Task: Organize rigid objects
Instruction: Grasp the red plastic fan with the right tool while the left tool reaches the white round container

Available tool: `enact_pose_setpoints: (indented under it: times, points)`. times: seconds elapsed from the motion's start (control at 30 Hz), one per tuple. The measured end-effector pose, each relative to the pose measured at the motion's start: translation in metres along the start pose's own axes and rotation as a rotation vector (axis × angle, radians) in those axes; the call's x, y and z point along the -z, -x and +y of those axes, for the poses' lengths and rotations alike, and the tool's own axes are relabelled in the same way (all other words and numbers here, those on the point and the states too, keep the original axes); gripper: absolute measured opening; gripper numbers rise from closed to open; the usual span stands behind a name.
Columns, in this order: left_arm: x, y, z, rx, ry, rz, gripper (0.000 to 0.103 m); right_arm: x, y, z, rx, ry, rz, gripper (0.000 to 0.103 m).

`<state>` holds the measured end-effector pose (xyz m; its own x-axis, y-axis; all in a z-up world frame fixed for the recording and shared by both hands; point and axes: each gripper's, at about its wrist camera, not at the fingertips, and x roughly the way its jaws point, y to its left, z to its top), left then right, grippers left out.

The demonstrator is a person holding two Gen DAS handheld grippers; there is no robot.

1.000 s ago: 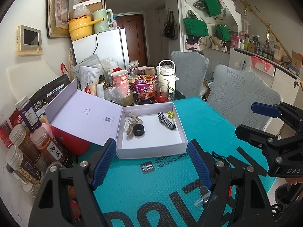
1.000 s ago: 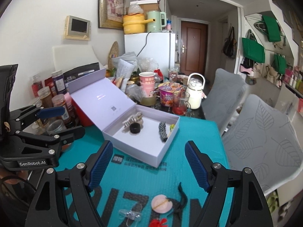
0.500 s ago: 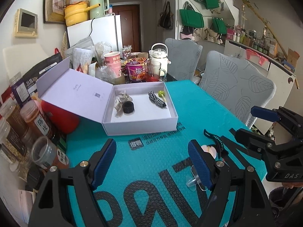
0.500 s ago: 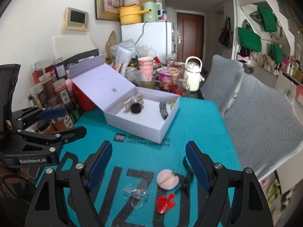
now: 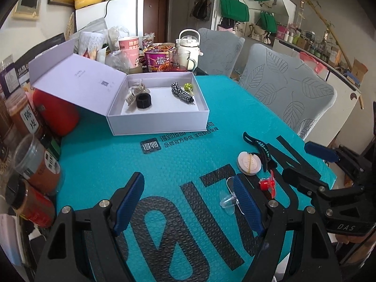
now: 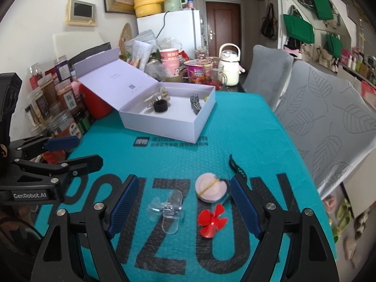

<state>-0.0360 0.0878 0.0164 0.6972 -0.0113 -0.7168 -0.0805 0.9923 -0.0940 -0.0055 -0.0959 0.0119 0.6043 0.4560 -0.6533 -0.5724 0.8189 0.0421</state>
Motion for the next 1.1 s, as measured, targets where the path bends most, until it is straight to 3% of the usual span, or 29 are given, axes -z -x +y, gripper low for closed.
enact_pose_setpoints:
  times: [0.73, 0.93, 1.1]
  points:
    - [0.016, -0.067, -0.004, 0.015, 0.017, 0.151, 0.078, 0.043, -0.053, -0.042, 0.047, -0.084, 0.123, 0.079]
    - [0.016, -0.082, -0.009, 0.028, 0.008, 0.178, 0.078, 0.047, -0.066, -0.047, 0.023, -0.092, 0.157, 0.066]
    - [0.012, -0.089, -0.013, 0.035, 0.002, 0.185, 0.078, 0.051, -0.076, -0.048, -0.01, -0.083, 0.19, 0.041]
